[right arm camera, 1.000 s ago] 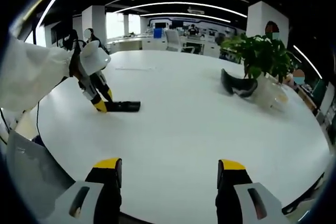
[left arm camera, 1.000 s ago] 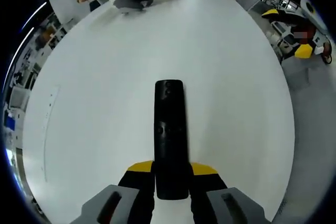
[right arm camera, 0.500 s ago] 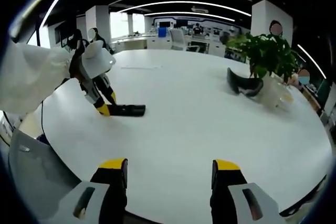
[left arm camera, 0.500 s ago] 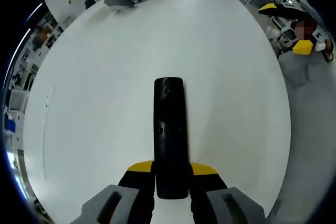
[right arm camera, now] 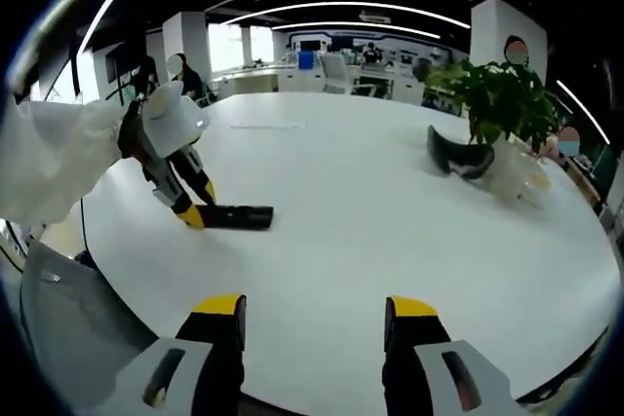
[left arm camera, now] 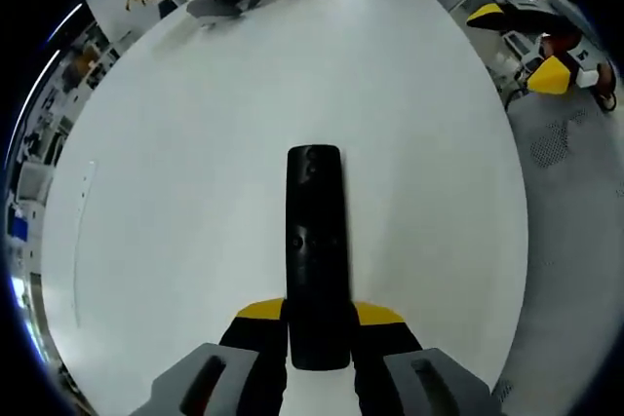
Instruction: Press the specified remote control buttons in sequence, fully releasing each button before pressing the next.
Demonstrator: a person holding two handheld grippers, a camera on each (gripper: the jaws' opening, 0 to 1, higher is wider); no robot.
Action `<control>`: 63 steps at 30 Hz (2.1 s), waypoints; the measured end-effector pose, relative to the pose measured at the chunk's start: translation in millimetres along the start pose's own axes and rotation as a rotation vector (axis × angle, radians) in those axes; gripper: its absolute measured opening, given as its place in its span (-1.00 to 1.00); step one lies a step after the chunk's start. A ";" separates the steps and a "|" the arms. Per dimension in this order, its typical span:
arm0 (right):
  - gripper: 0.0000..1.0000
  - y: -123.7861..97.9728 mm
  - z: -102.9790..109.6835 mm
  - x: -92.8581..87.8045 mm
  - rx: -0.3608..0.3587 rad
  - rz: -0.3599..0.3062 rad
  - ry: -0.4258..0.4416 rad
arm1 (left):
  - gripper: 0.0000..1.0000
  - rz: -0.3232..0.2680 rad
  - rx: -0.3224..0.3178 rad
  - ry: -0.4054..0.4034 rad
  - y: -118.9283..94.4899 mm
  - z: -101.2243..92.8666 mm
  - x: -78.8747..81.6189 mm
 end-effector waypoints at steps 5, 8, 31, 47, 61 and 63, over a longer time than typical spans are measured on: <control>0.07 0.3 1.6 -0.4 0.007 0.003 -0.002 | -0.53 -0.011 -0.002 0.011 -0.8 -12.0 -0.5; 0.06 0.5 2.1 -1.0 0.009 0.006 -0.005 | -0.53 -0.039 0.002 -0.004 -1.3 -15.7 -2.5; -0.02 0.0 7.5 -1.0 0.041 0.012 -0.013 | -0.53 -0.098 0.001 -0.002 -2.4 -59.4 -0.7; -0.14 0.3 13.3 -0.9 0.076 0.020 -0.038 | -0.52 -0.108 0.005 -0.011 -2.6 -81.2 3.1; -0.33 -1.6 17.5 6.8 0.176 0.015 0.042 | -0.52 -0.136 0.008 -0.015 -3.0 -101.1 5.2; -0.34 -0.2 18.8 10.0 0.183 0.013 0.038 | -0.52 -0.145 0.009 -0.020 -3.1 -102.2 4.8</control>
Point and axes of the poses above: the point that each gripper's makers call its tool centre point, and the gripper's own axes: y roughly forward along the fingers, z roughly to its left, x roughly out of its top, the point moved 6 cm from there along -y, roughly backward along the fingers, and after that the axes turned 8 degrees about y, right-handed, at the moved point
